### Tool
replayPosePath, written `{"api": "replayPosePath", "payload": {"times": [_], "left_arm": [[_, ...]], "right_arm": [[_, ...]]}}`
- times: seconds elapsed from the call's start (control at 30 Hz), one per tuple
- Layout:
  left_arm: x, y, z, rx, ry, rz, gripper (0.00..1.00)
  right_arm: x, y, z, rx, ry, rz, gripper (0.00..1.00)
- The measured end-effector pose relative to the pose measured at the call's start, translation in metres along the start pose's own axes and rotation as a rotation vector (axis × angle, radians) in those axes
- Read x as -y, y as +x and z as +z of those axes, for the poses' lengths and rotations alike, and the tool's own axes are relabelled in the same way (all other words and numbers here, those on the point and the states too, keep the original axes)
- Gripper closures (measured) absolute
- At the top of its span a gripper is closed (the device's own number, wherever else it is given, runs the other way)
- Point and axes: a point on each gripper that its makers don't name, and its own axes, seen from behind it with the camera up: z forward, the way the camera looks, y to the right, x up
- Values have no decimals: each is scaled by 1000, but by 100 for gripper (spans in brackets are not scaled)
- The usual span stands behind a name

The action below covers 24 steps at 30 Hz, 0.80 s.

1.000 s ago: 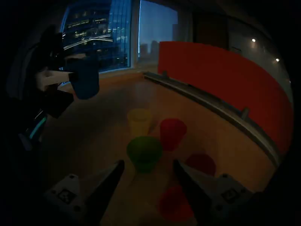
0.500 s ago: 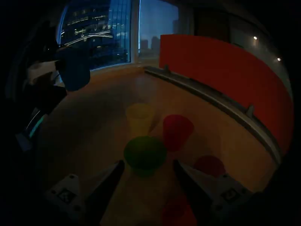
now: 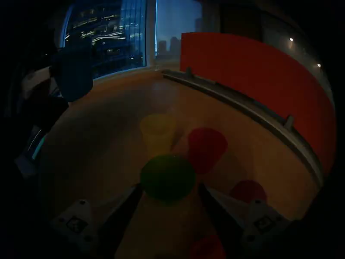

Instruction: Pour water

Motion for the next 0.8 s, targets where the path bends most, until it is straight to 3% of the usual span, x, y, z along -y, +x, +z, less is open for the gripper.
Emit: {"api": "replayPosePath", "payload": {"times": [0.8], "left_arm": [[5, -8, -6, 9, 8, -1, 14]], "right_arm": [[8, 0, 23, 29, -24, 27, 0]]}}
